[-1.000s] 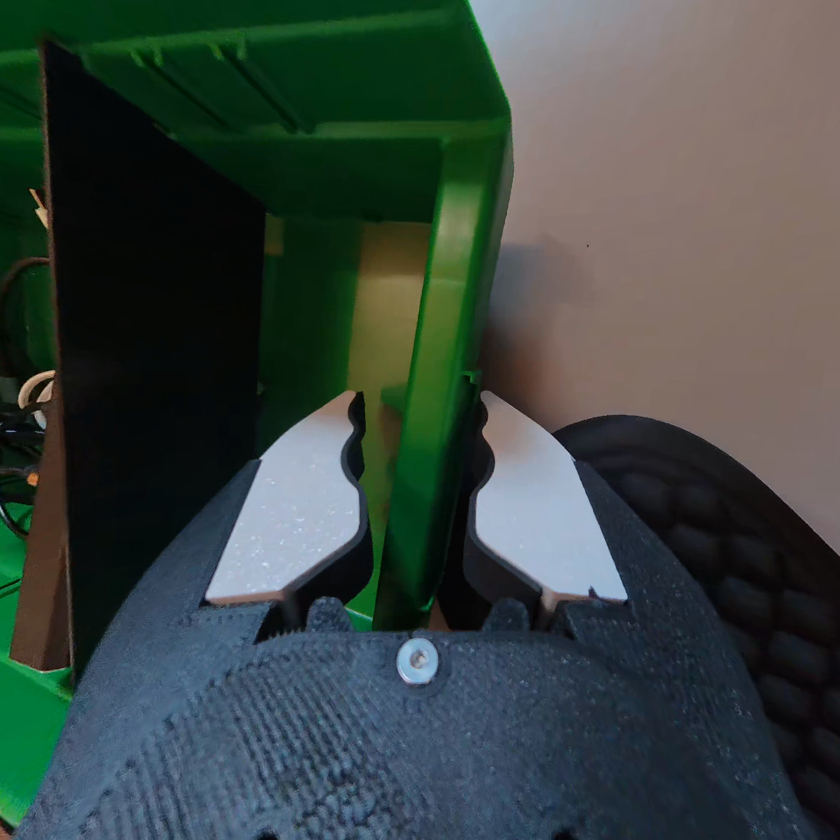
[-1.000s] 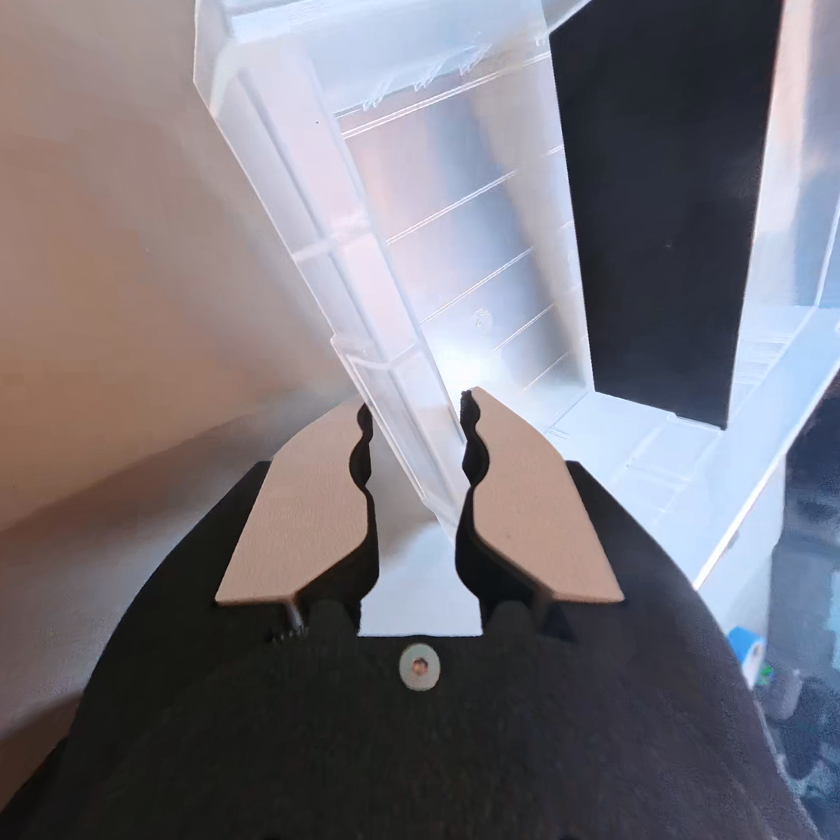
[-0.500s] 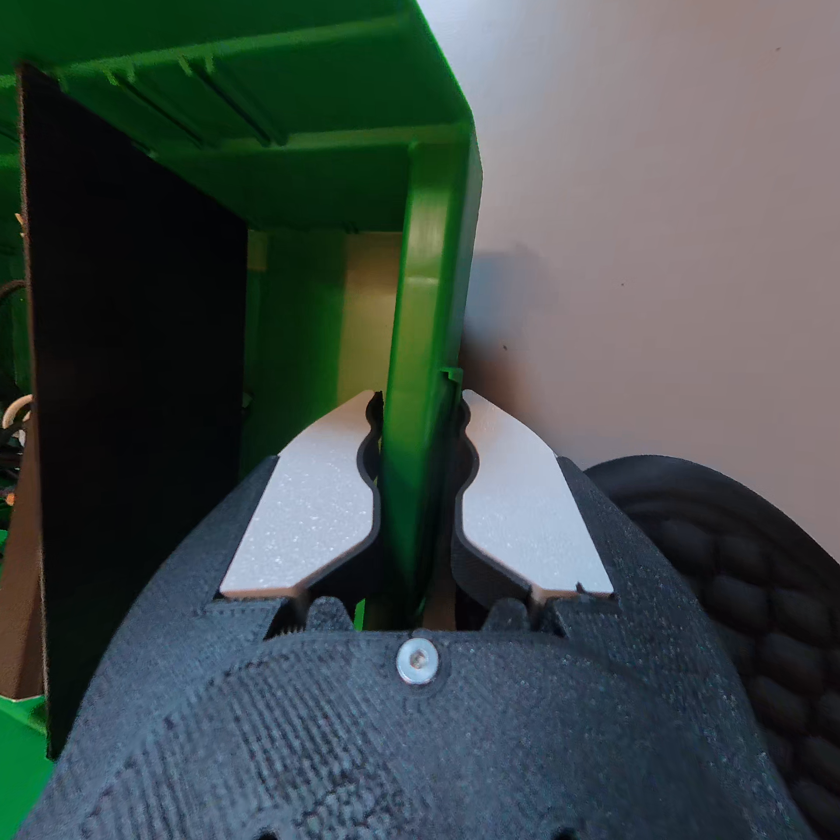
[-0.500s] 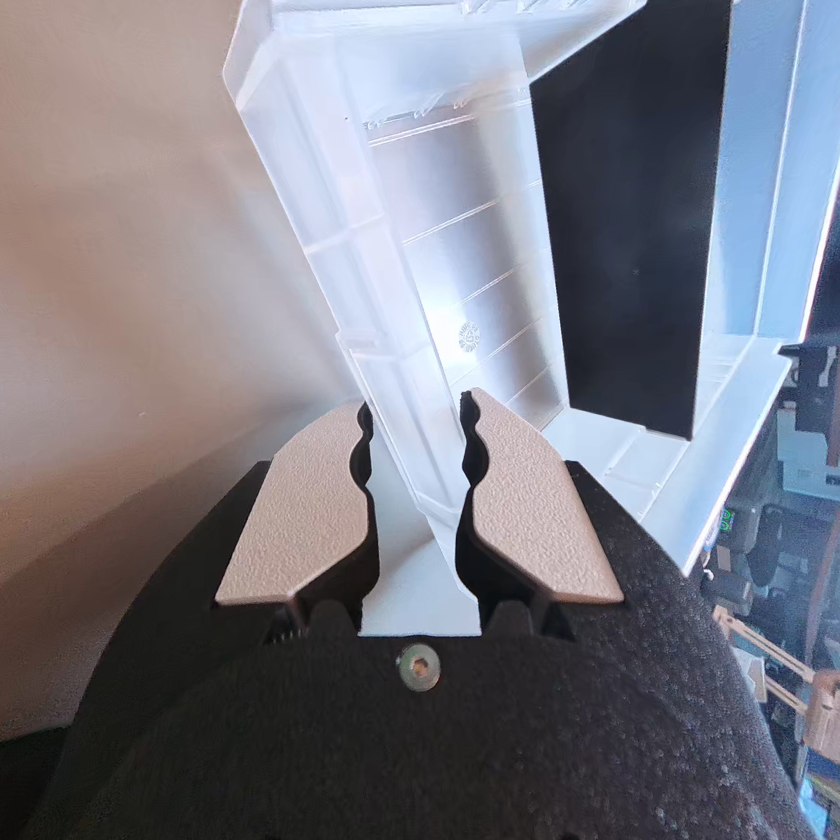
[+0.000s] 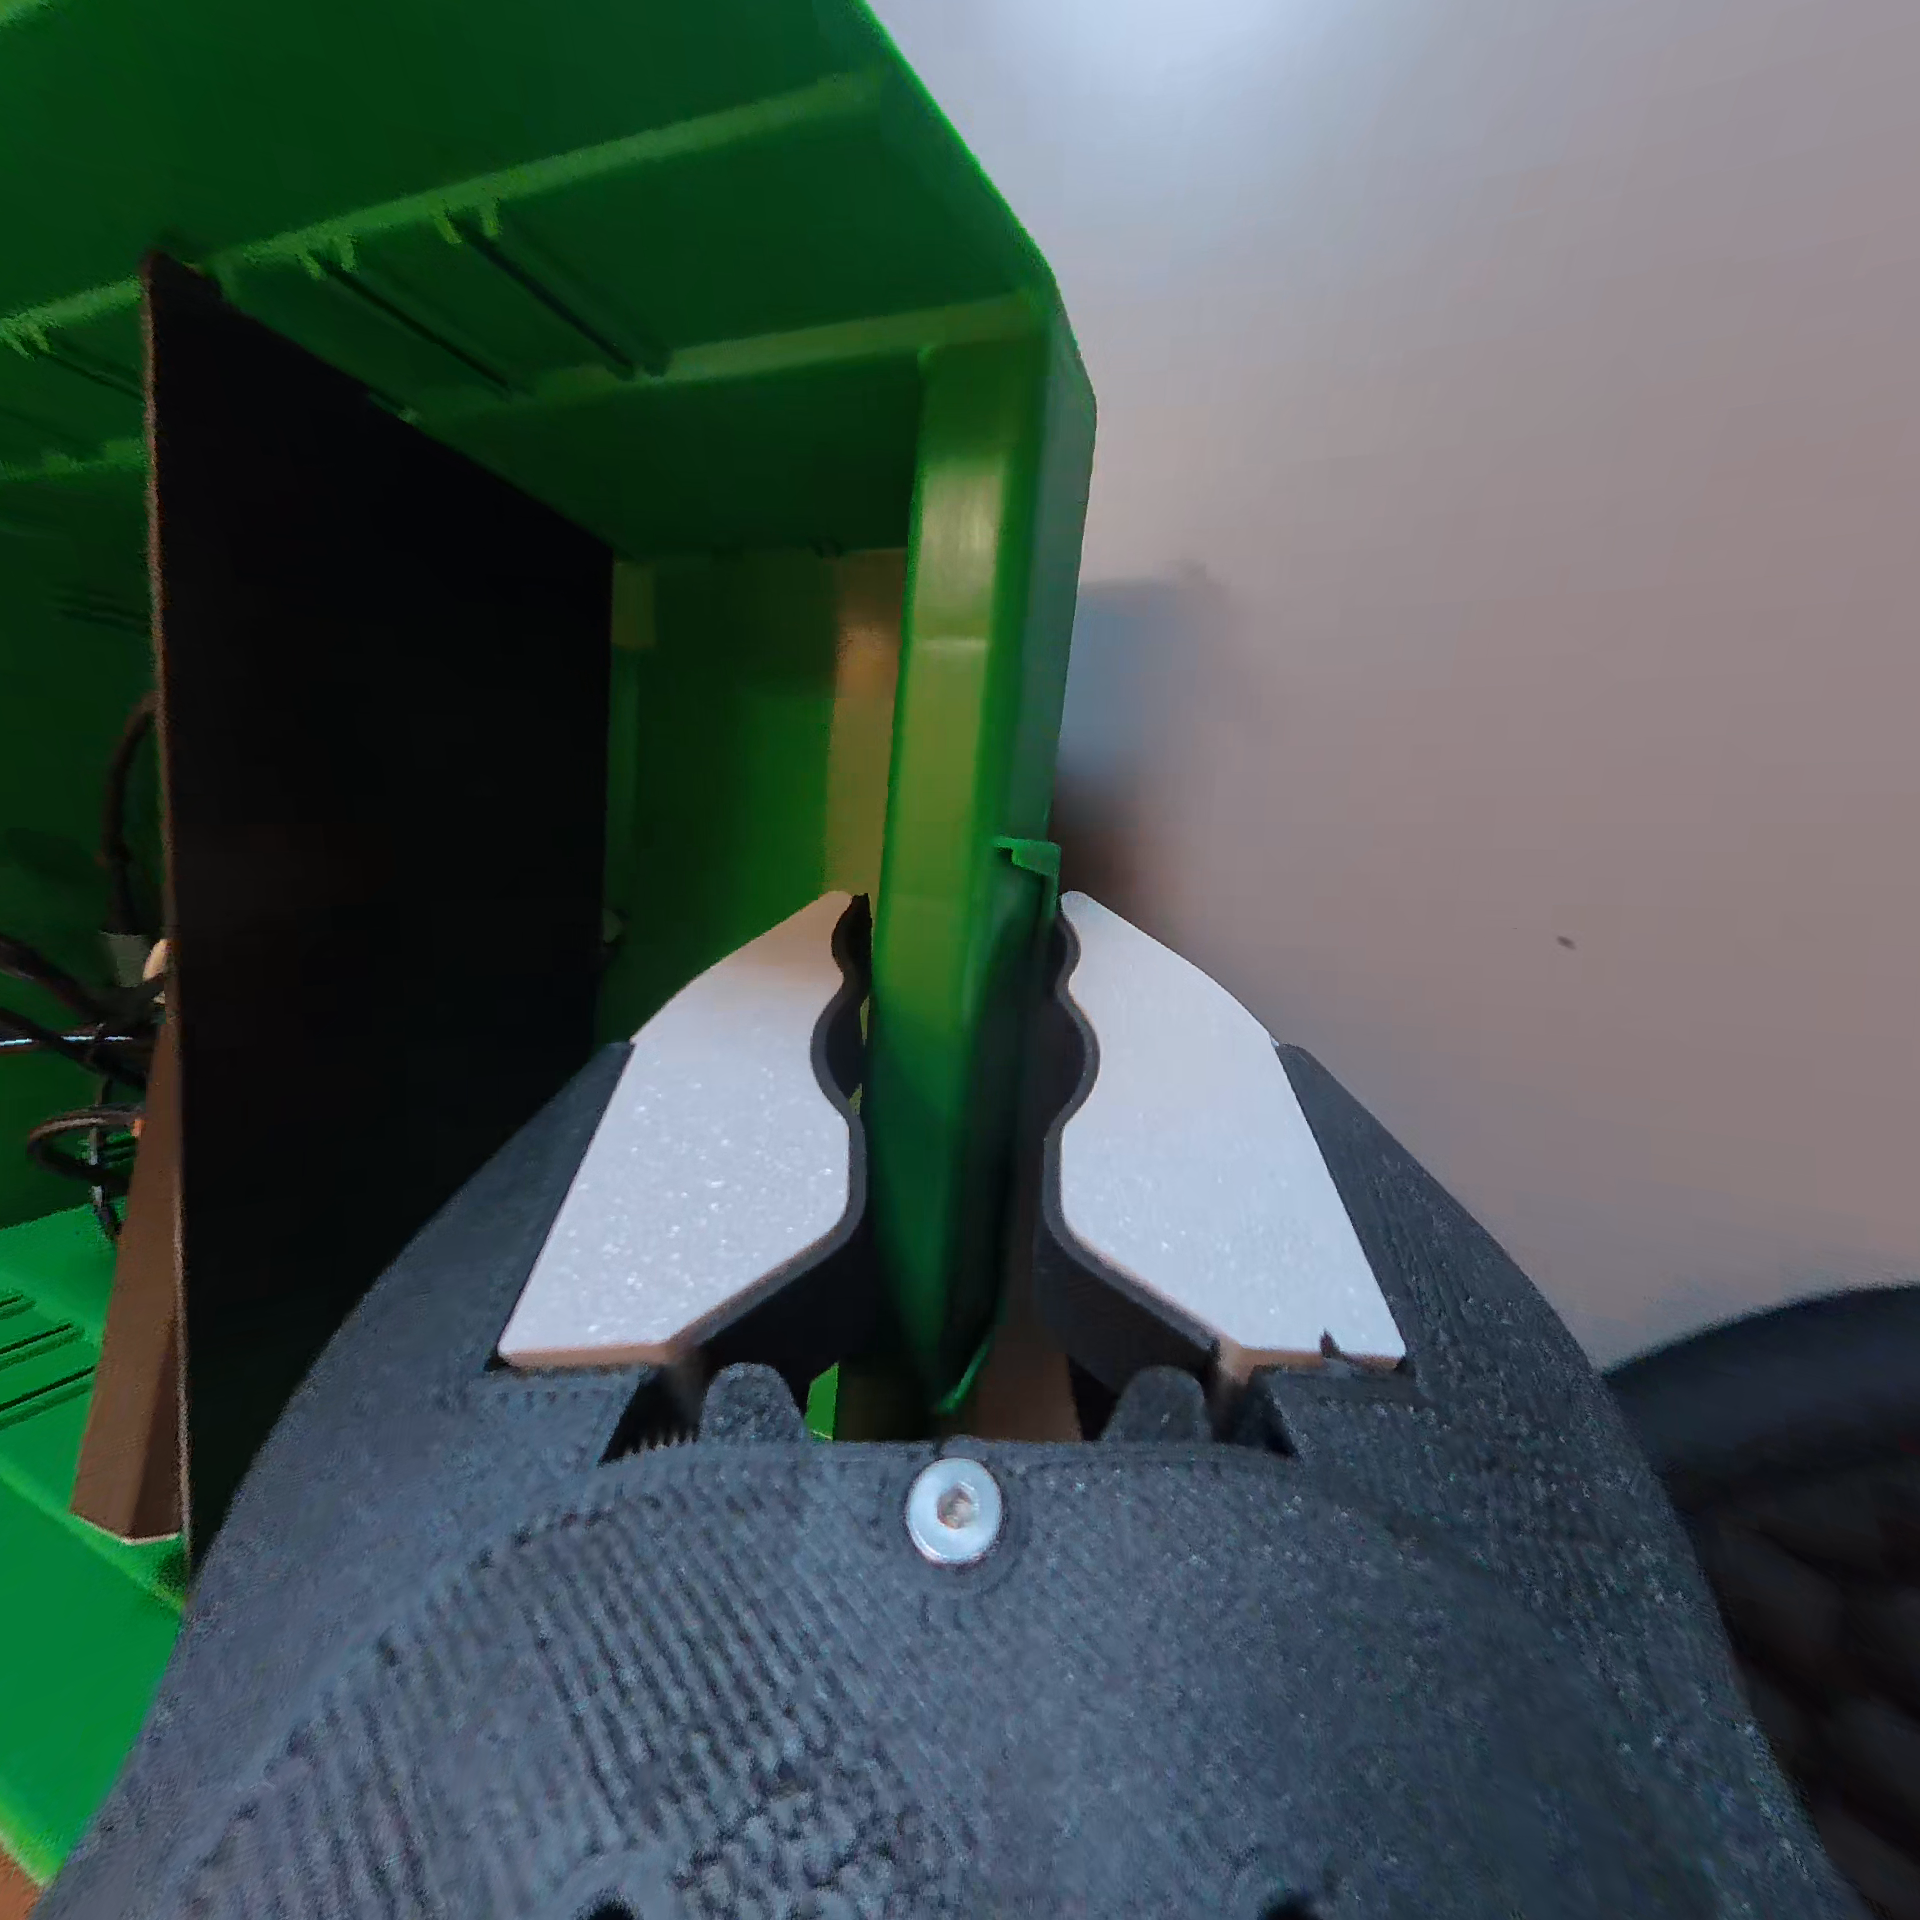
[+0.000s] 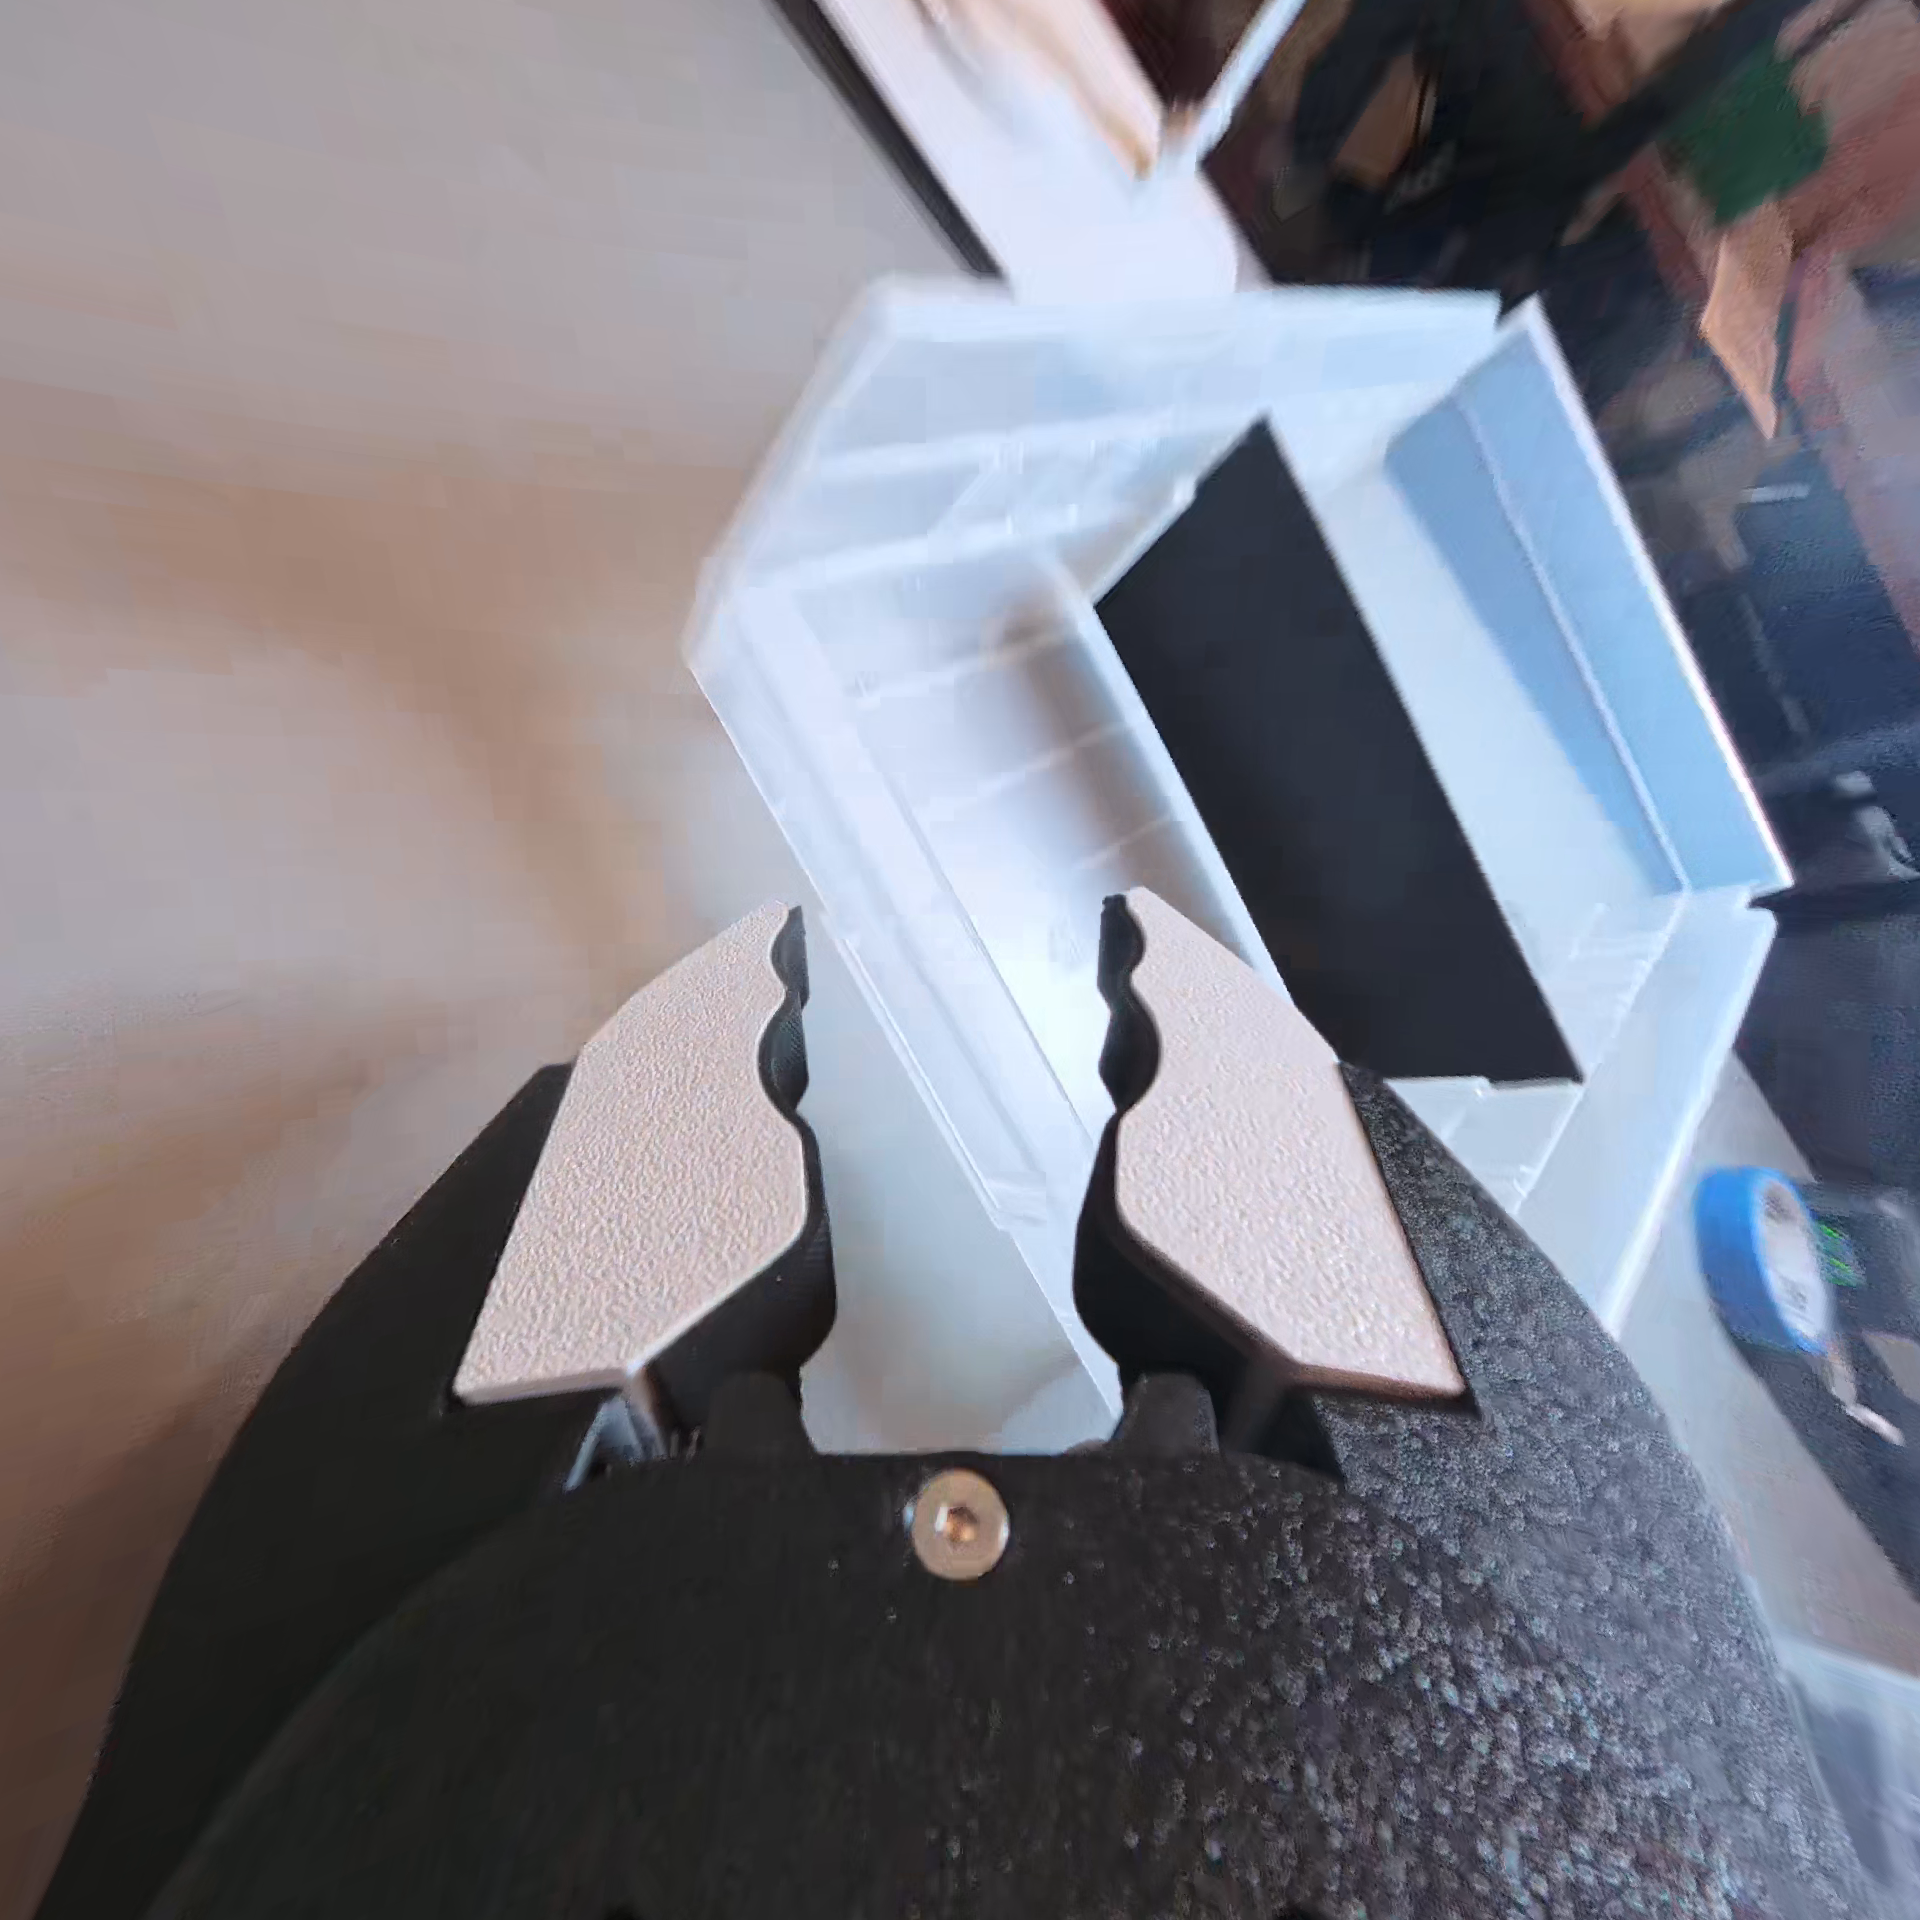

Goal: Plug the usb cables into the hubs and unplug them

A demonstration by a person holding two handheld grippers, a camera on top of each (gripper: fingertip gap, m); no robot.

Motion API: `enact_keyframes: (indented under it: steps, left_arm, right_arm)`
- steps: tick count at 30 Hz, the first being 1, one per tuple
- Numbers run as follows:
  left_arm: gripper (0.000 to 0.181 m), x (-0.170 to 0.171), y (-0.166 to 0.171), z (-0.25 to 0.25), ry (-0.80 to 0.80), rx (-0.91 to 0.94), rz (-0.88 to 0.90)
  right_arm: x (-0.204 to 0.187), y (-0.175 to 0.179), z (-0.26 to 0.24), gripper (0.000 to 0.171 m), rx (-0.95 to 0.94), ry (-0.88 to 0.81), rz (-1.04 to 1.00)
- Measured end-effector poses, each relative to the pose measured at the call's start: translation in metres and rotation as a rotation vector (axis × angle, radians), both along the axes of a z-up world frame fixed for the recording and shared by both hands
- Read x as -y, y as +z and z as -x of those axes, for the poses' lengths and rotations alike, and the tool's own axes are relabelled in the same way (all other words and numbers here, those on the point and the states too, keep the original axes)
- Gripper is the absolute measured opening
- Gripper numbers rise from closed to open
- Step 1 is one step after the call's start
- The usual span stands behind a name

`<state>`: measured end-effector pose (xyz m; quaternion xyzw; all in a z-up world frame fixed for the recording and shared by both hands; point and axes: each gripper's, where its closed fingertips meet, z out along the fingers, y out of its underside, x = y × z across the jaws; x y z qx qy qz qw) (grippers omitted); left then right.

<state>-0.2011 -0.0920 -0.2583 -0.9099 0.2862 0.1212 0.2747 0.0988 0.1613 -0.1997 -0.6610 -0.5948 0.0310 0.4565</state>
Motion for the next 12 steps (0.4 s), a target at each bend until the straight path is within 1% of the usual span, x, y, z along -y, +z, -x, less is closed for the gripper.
enact_keyframes:
  steps: [3, 6, 7, 9, 12]
  left_arm:
    - [0.033, -0.014, 0.001, 0.011, 0.021, -0.037, -0.032]
    - [0.034, -0.028, 0.004, 0.022, 0.048, -0.108, -0.094]
    - [0.035, -0.030, 0.005, 0.024, 0.058, -0.131, -0.117]
    - [0.035, -0.030, 0.008, 0.025, 0.072, -0.148, -0.152]
    - [0.039, -0.025, 0.029, 0.018, 0.079, -0.087, -0.230]
  right_arm:
    - [0.033, 0.036, 0.016, 0.053, -0.264, 0.120, 0.109]
    - [0.045, 0.053, 0.022, 0.051, -0.489, 0.172, 0.221]
    - [0.044, 0.053, 0.022, 0.051, -0.536, 0.169, 0.248]
    - [0.036, 0.049, 0.018, 0.051, -0.570, 0.142, 0.274]
    - [0.028, 0.047, 0.009, 0.051, -0.555, 0.118, 0.254]
